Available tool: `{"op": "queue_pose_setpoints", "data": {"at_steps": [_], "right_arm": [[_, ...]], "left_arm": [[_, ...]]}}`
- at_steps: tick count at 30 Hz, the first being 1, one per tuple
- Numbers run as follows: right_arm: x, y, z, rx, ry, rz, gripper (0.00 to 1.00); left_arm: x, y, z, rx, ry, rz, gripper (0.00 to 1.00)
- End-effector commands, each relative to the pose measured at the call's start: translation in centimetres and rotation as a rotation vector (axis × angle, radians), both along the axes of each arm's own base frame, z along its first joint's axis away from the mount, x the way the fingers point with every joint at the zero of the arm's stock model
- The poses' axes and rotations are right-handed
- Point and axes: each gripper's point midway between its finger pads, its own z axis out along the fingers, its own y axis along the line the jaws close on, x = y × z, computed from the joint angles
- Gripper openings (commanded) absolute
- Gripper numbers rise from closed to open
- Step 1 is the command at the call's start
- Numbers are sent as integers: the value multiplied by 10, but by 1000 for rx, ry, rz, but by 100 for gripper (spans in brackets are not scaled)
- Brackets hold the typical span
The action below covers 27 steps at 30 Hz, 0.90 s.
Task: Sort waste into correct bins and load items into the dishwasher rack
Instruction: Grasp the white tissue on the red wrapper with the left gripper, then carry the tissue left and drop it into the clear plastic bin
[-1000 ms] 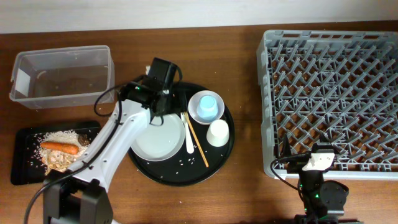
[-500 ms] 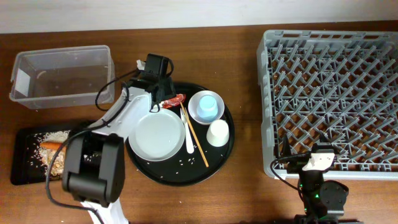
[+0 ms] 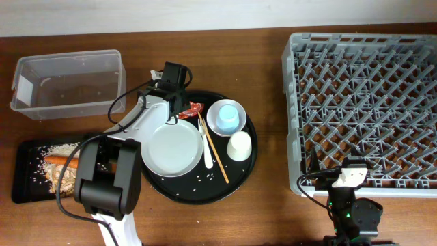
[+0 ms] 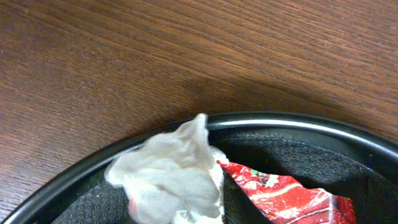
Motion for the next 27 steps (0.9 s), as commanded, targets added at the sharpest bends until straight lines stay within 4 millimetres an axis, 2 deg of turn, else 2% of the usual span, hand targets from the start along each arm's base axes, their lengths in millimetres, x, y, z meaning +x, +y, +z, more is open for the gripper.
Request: {"op": "queue_pose_setpoints", "data": {"at_steps": [1, 3, 5, 9, 11, 12, 14, 15, 17, 19, 20, 21, 22, 24, 25, 27], "right_arm": [[0, -2, -2, -6, 3, -10, 99], [0, -2, -2, -6, 3, -10, 99], [0, -2, -2, -6, 3, -10, 99], [0, -2, -2, -6, 3, -10, 99], [0, -2, -2, -6, 3, -10, 99], [0, -2, -2, -6, 3, -10, 99], [0, -2, -2, -6, 3, -10, 99], [0, -2, -2, -6, 3, -10, 99], [0, -2, -2, -6, 3, -10, 99], [0, -2, -2, -6, 3, -10, 99], [0, -2, -2, -6, 3, -10, 99], [0, -2, -2, -6, 3, -10, 99], [0, -2, -2, -6, 3, -10, 99], [0, -2, -2, -6, 3, -10, 99], [0, -2, -2, -6, 3, -10, 99], [0, -2, -2, -6, 3, -10, 99]], "left_arm": [[2, 5, -4, 16, 3, 15, 9], [0, 5, 6, 14, -5, 15, 1], [0, 6, 24, 5, -35, 16, 1], [2, 5, 87, -31, -163, 17, 1], [3, 9, 114, -32, -231, 29, 1], [3, 14, 121, -12, -252, 45, 1], [7, 47, 149, 118, -349, 159, 2], [10, 58, 155, 142, -375, 194, 3], [16, 80, 162, 155, -412, 253, 3], [23, 116, 170, 154, -450, 334, 2], [26, 141, 175, 156, -481, 388, 2], [28, 153, 178, 152, -496, 412, 2], [31, 178, 182, 118, -524, 447, 2], [32, 197, 183, 88, -535, 467, 3], [34, 212, 180, 66, -539, 481, 14], [42, 225, 166, 32, -537, 483, 36]]}}
